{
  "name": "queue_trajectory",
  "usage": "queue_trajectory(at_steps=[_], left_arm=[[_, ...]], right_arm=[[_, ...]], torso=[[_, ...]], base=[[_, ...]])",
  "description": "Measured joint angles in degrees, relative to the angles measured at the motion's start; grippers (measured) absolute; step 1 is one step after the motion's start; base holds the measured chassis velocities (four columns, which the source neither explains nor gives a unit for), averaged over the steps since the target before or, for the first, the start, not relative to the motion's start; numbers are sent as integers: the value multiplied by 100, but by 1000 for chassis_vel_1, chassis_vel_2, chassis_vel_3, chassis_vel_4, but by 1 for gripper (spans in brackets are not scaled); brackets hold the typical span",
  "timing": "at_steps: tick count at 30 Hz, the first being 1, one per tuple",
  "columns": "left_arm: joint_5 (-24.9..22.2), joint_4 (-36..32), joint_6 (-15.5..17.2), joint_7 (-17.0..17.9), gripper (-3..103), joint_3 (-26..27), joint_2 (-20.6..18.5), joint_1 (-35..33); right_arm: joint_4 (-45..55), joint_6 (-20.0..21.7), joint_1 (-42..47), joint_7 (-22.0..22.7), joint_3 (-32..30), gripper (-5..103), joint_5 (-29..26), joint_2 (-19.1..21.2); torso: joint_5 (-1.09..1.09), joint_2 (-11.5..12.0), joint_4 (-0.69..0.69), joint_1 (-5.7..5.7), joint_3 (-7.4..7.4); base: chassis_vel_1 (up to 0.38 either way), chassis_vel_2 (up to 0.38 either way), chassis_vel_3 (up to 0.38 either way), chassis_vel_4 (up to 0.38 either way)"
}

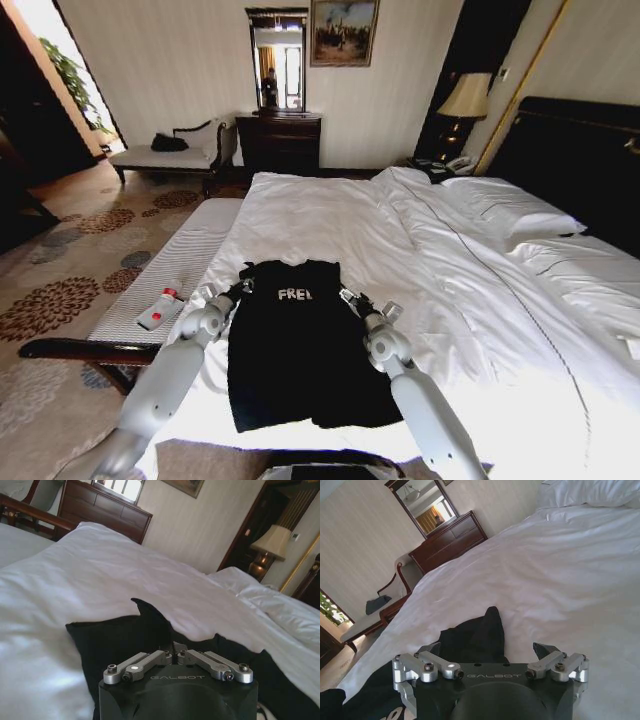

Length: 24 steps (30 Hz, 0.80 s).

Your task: Fold the clothes on the bed.

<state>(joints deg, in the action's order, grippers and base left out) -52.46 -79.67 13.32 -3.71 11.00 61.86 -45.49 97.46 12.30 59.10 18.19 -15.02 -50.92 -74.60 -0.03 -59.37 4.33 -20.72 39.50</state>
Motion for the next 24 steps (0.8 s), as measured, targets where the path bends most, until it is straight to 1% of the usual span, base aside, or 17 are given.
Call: queue_trajectory(at_steps=[3,4,5,6,7,8,9,12,13,14,15,17,18,19,21,22,24], left_arm=[[84,51,-11,22,0,-35,14,-2],[94,43,-11,48,-2,-51,16,-18],[87,-25,11,91,3,-49,18,-50],[66,-73,40,113,3,-33,22,-67],[-41,-180,116,154,9,34,29,-99],[-288,-340,245,219,14,153,36,-142],[-288,-340,245,219,14,153,36,-142],[-1101,-788,554,343,30,535,41,-290],[-1198,-839,586,354,30,585,39,-312],[-1347,-924,635,369,36,679,24,-361],[-1347,-924,635,369,36,679,24,-361],[-1380,-953,663,388,46,767,-16,-449],[-1318,-928,662,401,51,798,-38,-492],[-1245,-878,663,435,51,828,-54,-525],[-1129,-764,669,495,62,854,-66,-568],[-1129,-764,669,495,62,854,-66,-568],[-1028,-643,669,513,74,866,-67,-590]], right_arm=[[-13,-1,-2,-1,7,100,7,-4],[-13,-2,-2,-1,9,100,12,-5],[-13,-2,-2,-1,9,100,19,-8],[-13,-2,-2,-1,10,100,22,-10],[-14,-2,-2,-1,11,100,29,-14],[-14,-2,-3,-1,15,100,37,-23],[-14,-2,-3,-1,15,100,37,-23],[-18,-1,-6,1,29,100,59,-52],[-23,-1,-6,1,32,100,69,-60],[-33,0,-5,1,37,100,89,-76],[-33,0,-5,1,37,100,89,-76],[-46,0,5,1,51,100,128,-105],[-46,1,11,2,63,100,145,-120],[-46,1,15,2,66,100,156,-130],[-41,2,21,4,73,100,173,-144],[-41,2,21,4,73,100,173,-144],[-28,4,29,11,74,100,187,-148]], torso=[[0,0,-1,0,0],[0,0,0,0,0],[0,0,0,-1,0],[0,0,0,0,1],[-1,0,0,-1,0],[0,0,0,-1,0],[0,0,0,-1,0],[0,0,0,0,0],[0,0,-1,0,0],[1,0,0,0,-1],[1,0,0,0,-1],[0,-1,0,0,0],[0,0,0,0,0],[0,0,-1,0,0],[-1,0,-1,0,0],[-1,0,-1,0,0],[-1,0,-1,0,0]], base=[[0,0,0,0],[0,0,0,0],[0,0,0,0],[0,0,0,0],[0,0,0,0],[0,0,0,0],[0,0,0,0],[0,0,0,0],[0,0,0,0],[0,0,0,0],[0,0,0,0],[0,0,0,0],[0,0,0,0],[0,0,0,0],[0,0,0,0],[0,0,0,0],[0,0,0,0]])
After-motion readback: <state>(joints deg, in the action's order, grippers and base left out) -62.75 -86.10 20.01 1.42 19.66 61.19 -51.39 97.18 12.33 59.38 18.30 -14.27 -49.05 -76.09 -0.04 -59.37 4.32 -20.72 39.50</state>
